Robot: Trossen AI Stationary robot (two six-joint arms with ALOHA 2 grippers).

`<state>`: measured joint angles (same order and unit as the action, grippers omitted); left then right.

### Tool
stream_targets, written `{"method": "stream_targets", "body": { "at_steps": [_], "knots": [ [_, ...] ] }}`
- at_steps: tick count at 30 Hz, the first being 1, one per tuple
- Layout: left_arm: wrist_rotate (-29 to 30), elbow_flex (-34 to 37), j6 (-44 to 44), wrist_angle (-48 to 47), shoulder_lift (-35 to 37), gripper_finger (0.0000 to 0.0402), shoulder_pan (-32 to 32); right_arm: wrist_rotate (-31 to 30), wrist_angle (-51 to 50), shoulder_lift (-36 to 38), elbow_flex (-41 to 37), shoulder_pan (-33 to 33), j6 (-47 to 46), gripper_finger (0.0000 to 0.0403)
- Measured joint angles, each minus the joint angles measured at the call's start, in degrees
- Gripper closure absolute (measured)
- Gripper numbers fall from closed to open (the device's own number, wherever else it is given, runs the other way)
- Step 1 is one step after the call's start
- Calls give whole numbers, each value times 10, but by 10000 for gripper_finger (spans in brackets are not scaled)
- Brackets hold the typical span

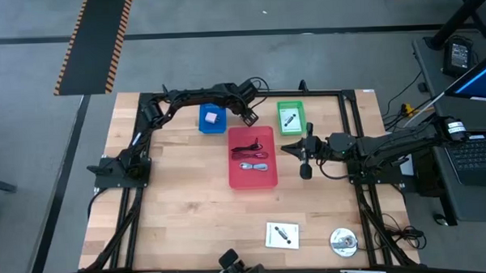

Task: Pick and place items into bin
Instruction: Put the green charger adapter into the blue bin

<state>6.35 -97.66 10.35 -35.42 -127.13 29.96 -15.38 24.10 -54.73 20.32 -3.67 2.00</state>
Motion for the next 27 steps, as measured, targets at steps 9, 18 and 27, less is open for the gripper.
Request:
{"method": "stream_targets", "body": {
  "at_steps": [9, 18, 27],
  "knots": [
    [1, -1, 0, 3, -5, 237, 0, 0, -1, 0, 0, 0, 0, 402],
    [0, -2, -22, -7, -12, 260, 1, 0, -3, 0, 0, 0, 0, 402],
    [13, -3, -43, -44, -9, 326, 1, 0, -6, 0, 0, 0, 0, 402]
  ]
}}
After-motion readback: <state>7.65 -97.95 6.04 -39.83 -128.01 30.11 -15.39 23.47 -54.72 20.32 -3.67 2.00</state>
